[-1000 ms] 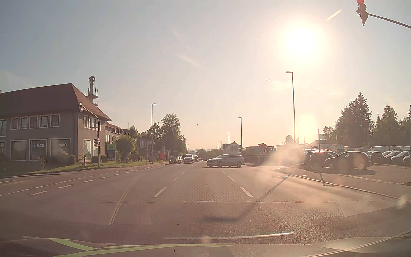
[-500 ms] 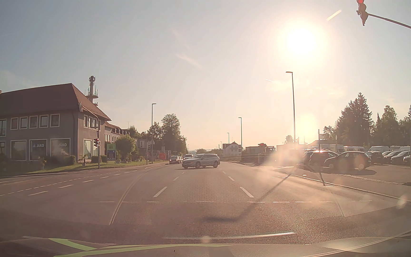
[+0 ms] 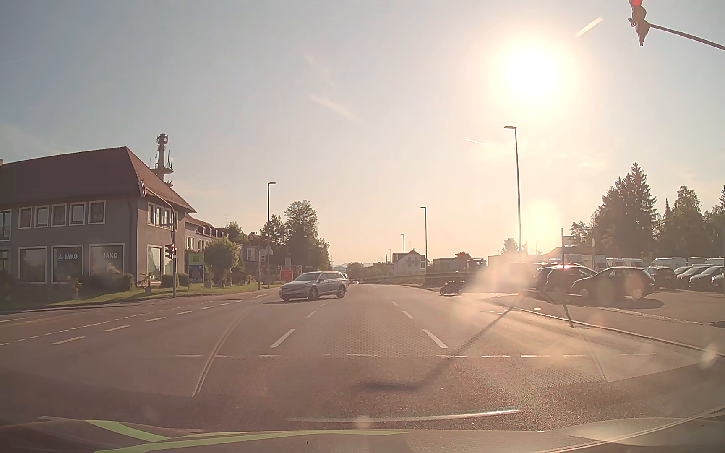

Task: Follow the waypoints while adhering to traffic rules and regulations

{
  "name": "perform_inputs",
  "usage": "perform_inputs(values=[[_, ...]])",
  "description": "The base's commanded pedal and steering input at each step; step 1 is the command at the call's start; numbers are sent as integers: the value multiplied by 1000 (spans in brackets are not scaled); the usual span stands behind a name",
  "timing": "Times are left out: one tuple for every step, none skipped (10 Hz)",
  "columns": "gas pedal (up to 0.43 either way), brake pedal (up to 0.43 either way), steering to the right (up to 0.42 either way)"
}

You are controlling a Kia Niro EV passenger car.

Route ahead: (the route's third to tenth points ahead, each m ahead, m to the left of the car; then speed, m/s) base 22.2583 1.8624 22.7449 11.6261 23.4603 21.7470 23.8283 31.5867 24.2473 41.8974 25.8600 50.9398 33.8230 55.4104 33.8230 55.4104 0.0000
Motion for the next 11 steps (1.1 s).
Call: perform_inputs(values=[[0,378,0],[0,372,0],[0,372,0],[0,372,0],[0,372,0],[0,372,0],[0,372,0],[0,378,0],[0,378,0],[0,372,0],[0,378,0]])
